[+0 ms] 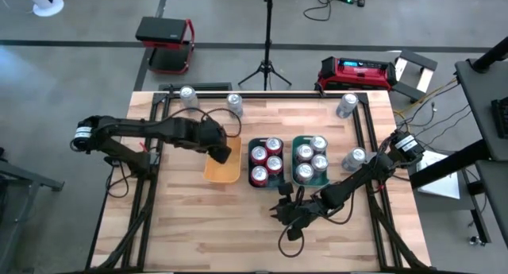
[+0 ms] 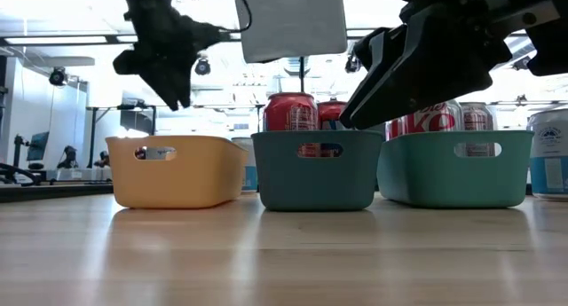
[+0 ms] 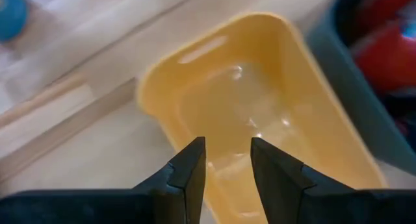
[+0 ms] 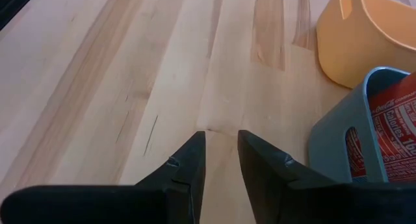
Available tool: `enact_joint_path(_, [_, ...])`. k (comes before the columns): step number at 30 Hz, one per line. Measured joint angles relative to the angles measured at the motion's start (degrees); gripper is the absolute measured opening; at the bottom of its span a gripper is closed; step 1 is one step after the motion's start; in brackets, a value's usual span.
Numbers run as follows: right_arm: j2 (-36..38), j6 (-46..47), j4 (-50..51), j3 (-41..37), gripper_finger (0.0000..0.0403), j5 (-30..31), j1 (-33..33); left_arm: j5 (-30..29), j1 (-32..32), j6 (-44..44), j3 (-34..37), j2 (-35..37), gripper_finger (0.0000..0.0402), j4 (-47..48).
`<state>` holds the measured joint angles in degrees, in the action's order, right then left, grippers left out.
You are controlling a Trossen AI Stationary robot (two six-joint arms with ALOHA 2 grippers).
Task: Sort soda cans
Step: Move the yellow bin beside the dark green bin
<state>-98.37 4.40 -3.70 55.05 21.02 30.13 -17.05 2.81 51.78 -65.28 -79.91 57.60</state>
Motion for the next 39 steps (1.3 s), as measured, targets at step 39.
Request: enact_joint_path(39, [0.02,0.04,0.0,-0.11,0.0077,0.0,-0.02,9.25,-14.76,6.5,1.32,-11.88,0.0107,-6.96])
